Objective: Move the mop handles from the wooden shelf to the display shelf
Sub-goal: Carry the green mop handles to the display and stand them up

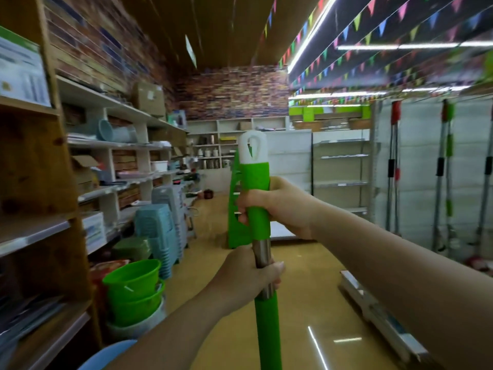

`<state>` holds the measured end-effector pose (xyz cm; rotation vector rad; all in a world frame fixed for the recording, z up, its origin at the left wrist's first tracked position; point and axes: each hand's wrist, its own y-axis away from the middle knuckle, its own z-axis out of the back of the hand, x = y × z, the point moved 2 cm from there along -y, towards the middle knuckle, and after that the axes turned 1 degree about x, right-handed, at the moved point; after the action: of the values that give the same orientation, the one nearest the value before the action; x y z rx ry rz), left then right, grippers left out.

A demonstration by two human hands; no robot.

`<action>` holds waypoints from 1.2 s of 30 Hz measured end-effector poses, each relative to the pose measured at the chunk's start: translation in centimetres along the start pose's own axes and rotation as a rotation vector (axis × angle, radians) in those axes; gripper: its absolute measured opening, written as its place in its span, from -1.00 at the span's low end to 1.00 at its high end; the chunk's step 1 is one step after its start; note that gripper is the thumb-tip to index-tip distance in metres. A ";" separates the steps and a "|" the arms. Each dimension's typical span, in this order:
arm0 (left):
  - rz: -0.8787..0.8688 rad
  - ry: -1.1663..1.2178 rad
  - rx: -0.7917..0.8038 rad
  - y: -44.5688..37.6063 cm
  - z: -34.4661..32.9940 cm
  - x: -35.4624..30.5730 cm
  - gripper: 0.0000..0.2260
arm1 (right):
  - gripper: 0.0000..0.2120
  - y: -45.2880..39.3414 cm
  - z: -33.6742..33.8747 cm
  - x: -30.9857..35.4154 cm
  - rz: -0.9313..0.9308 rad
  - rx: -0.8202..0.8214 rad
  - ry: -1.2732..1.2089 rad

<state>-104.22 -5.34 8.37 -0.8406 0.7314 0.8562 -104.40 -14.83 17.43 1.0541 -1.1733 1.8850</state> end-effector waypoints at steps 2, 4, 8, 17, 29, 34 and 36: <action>-0.026 0.012 0.023 -2.1 -1.4 -0.1 -0.85 | -0.96 -0.2 2.2 -0.7 -0.014 -0.037 0.000; -0.053 0.015 0.044 -4.2 -2.6 -0.1 -0.85 | -0.96 -0.5 4.2 -1.4 -0.019 -0.070 0.010; -0.117 0.011 0.098 -8.7 -4.5 0.6 -0.84 | -0.90 -2.0 7.8 -3.2 -0.029 -0.144 0.041; -0.242 -0.020 0.285 -19.9 -6.9 3.3 -0.84 | -0.89 -7.4 14.8 -8.3 -0.089 -0.415 0.078; -0.288 0.040 0.670 -33.2 -15.9 4.1 -0.91 | -0.87 -8.2 27.5 -13.5 -0.190 -0.752 0.120; -0.293 0.049 0.720 -38.7 -21.6 4.0 -0.94 | -0.87 -8.3 34.4 -16.3 -0.175 -0.802 0.126; -0.306 0.060 0.731 -41.6 -24.1 3.5 -0.96 | -0.89 -8.5 37.8 -17.3 -0.161 -0.812 0.140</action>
<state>-71.86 -41.05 7.58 -0.3040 0.8617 0.2460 -78.77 -48.55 15.51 0.5274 -1.5159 1.1437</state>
